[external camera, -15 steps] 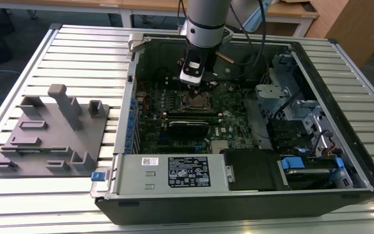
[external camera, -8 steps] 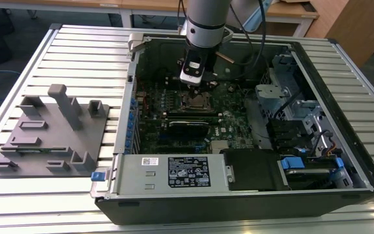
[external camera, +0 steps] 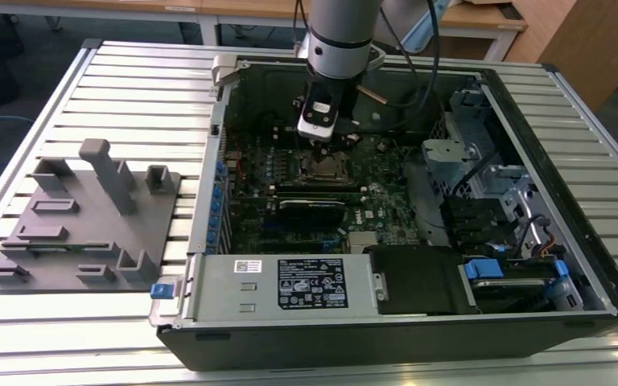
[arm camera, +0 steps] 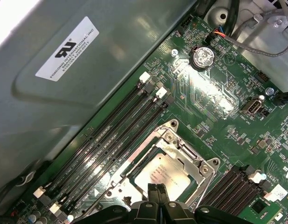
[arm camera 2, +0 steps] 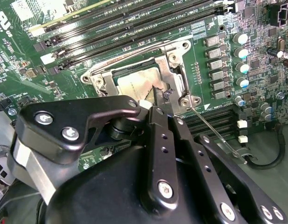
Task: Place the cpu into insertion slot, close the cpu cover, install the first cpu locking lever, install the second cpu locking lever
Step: 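Close the cpu cover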
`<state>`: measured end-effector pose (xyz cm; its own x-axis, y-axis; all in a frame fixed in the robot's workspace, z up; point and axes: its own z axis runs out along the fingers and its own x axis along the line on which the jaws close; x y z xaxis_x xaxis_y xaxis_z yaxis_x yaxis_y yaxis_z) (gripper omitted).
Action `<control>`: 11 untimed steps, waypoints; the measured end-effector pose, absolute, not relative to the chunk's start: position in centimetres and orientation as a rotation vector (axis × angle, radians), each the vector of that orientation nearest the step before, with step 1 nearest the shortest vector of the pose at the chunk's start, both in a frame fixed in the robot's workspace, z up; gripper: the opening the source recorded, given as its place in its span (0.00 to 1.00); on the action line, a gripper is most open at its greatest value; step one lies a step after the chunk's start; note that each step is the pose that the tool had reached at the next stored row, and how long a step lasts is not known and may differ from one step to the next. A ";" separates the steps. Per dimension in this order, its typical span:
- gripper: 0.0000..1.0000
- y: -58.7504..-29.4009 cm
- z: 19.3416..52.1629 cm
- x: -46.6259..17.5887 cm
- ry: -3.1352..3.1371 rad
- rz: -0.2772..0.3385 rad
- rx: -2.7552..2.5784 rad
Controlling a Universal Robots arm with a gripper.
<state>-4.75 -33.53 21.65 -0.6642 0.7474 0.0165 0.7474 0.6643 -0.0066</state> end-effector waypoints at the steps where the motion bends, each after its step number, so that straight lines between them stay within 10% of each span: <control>1: 0.10 -33.5 21.6 -4.7 -2.850 -0.001 -1.280; 11: 0.10 -33.5 21.6 -4.7 -2.851 -0.001 -1.277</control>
<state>-4.75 -33.53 21.65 -0.6656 0.7462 0.0166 0.7462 0.6657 -0.0066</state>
